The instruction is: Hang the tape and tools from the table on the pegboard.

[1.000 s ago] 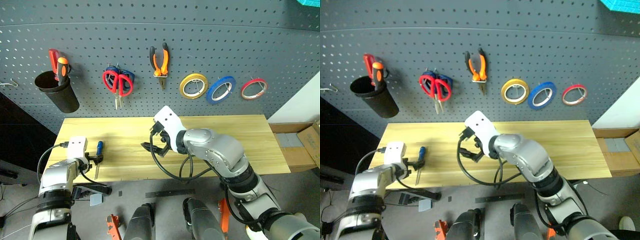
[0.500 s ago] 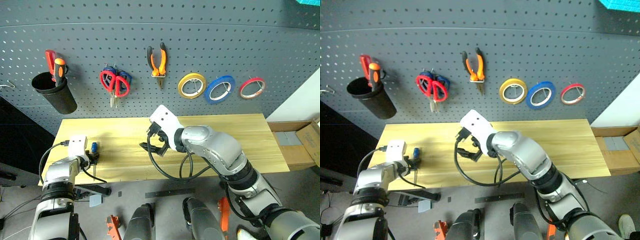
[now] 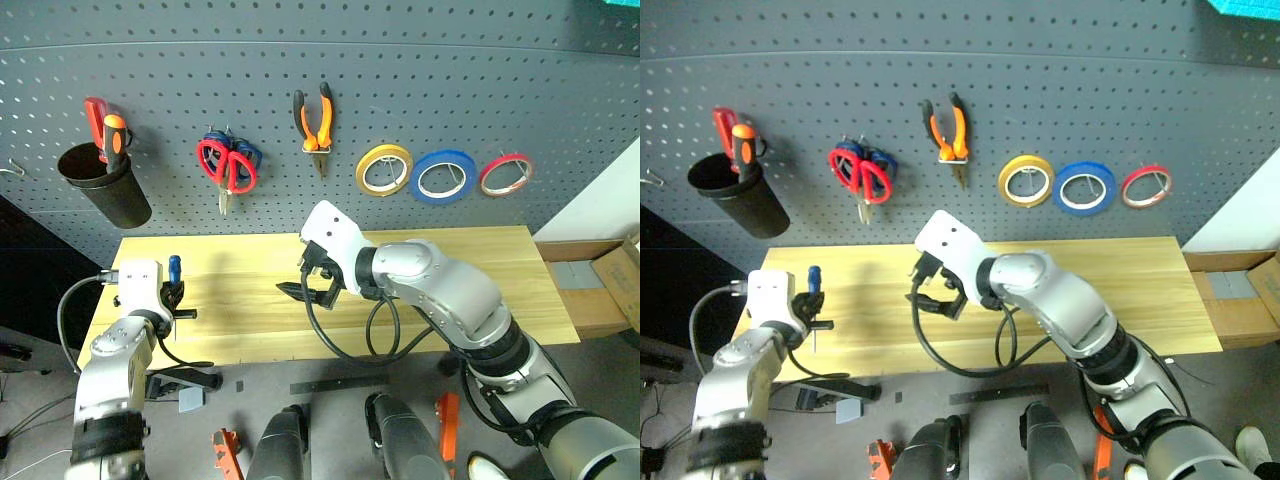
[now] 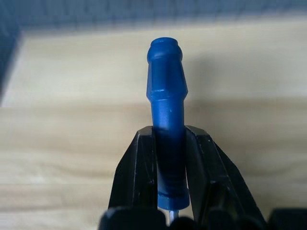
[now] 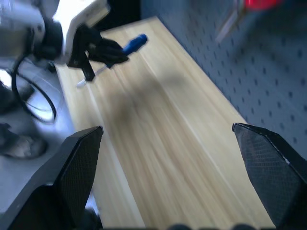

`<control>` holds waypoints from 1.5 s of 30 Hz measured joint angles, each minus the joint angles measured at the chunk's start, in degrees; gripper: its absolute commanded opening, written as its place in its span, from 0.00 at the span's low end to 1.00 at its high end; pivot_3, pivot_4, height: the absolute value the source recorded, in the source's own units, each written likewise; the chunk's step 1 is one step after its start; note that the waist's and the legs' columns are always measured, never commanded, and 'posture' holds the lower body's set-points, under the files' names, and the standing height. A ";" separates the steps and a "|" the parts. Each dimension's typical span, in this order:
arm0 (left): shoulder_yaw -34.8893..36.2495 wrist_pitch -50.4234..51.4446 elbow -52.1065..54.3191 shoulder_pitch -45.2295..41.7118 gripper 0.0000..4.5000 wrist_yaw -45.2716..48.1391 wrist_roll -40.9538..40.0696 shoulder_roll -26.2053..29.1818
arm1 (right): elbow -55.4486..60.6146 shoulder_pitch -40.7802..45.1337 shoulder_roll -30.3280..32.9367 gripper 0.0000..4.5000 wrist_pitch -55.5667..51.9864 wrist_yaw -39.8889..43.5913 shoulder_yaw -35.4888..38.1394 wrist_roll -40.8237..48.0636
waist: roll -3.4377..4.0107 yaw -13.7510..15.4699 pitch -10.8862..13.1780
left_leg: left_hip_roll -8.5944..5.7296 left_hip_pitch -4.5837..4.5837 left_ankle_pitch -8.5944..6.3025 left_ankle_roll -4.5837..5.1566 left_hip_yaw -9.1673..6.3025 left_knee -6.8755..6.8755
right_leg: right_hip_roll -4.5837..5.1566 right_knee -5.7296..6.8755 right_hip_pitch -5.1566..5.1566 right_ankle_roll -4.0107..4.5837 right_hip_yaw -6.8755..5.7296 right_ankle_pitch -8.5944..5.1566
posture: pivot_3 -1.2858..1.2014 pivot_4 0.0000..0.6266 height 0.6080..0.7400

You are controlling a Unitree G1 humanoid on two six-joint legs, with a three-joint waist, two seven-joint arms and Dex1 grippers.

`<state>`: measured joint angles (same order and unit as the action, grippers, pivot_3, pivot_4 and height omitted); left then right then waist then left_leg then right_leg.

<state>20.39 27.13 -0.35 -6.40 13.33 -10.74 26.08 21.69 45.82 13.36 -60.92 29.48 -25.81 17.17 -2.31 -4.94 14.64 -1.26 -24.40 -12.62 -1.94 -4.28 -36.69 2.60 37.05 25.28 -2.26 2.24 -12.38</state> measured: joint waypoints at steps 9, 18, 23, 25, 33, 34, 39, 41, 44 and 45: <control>0.87 -6.15 19.36 2.32 0.11 -2.81 -0.21 -2.47 | 1.31 0.93 3.61 1.00 3.43 7.00 5.96 4.41 | -0.07 1.75 -0.10 | -0.01 0.00 0.04 0.02 -0.05 -0.22 | -0.27 0.06 -0.14 0.00 -0.15 0.00 | 0.51 0.27 1.00; 5.66 -7.18 20.58 -12.87 0.11 -3.49 -2.94 2.88 | -8.22 5.08 2.40 1.00 10.98 6.16 8.94 1.83 | -0.31 2.38 -0.48 | -0.03 -0.01 0.04 0.00 0.03 -0.20 | -0.45 0.09 -0.10 -0.06 -0.09 0.04 | 0.53 0.23 1.00; 7.94 -8.00 13.67 -26.34 0.11 -3.96 -4.99 7.77 | -10.09 6.69 0.72 1.00 12.80 6.19 8.79 1.42 | -0.44 2.92 -0.66 | -0.03 -0.15 0.06 -0.02 0.06 -0.24 | -0.48 0.13 0.01 -0.05 -0.20 0.06 | 0.52 0.21 1.00; 8.32 -10.42 9.16 -29.64 0.11 -3.45 -5.09 9.30 | -10.21 6.79 0.57 1.00 13.13 6.15 8.82 1.03 | -0.44 3.05 -1.00 | -0.06 -0.13 0.06 -0.02 0.08 -0.23 | -0.46 0.11 0.00 -0.05 -0.19 0.06 | 0.52 0.21 1.00; 5.57 -22.16 -13.19 -37.10 0.11 0.11 -3.09 10.09 | -10.48 7.22 -1.12 1.00 13.40 5.53 8.81 0.23 | -0.57 3.18 -1.36 | -0.06 -0.13 0.10 -0.08 0.13 -0.29 | -0.48 0.18 -0.01 -0.02 -0.26 0.11 | 0.51 0.23 1.00; 5.23 -24.24 -16.23 -37.79 0.11 0.27 -2.66 10.17 | -10.51 7.25 -1.30 1.00 13.41 5.40 8.85 0.08 | -0.57 3.17 -1.36 | -0.06 -0.13 0.10 -0.08 0.14 -0.28 | -0.48 0.19 0.00 -0.01 -0.26 0.11 | 0.51 0.23 1.00; 3.65 -31.95 -29.42 -40.93 0.11 1.02 -0.73 10.19 | -10.51 8.12 -2.37 1.00 13.21 5.11 9.00 -0.04 | -0.57 3.09 -1.36 | -0.06 -0.14 0.10 -0.08 0.16 -0.28 | -0.48 0.21 0.03 -0.01 -0.25 0.11 | 0.50 0.24 1.00; 3.08 -34.42 -32.25 -41.95 0.11 1.02 -0.33 10.17 | -10.45 8.47 -2.38 1.00 12.97 5.02 9.02 -0.04 | -0.58 3.07 -1.37 | -0.06 -0.15 0.10 -0.08 0.16 -0.28 | -0.46 0.20 0.03 -0.01 -0.25 0.11 | 0.50 0.24 1.00; 2.38 -37.20 -35.07 -42.45 0.11 0.77 0.50 10.17 | -10.10 8.50 -2.39 1.00 12.72 4.95 9.03 -0.03 | -0.58 3.00 -1.37 | -0.06 -0.14 0.10 -0.08 0.16 -0.28 | -0.45 0.23 0.04 -0.01 -0.23 0.11 | 0.50 0.25 1.00; 2.35 -37.55 -35.78 -42.42 0.19 0.69 0.67 10.14 | -10.03 8.50 -2.37 1.00 12.66 4.95 9.03 -0.03 | -0.58 2.98 -1.37 | -0.06 -0.14 0.10 -0.07 0.16 -0.29 | -0.46 0.25 0.04 -0.01 -0.23 0.11 | 0.50 0.25 1.00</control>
<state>22.73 -10.42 -36.12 -48.82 14.02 -10.08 36.22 11.66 54.33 10.99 -48.26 34.43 -16.77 17.14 -2.89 -1.96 13.27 -1.31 -24.54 -12.52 -2.01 -4.12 -36.98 2.15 37.30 25.32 -2.27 2.01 -12.27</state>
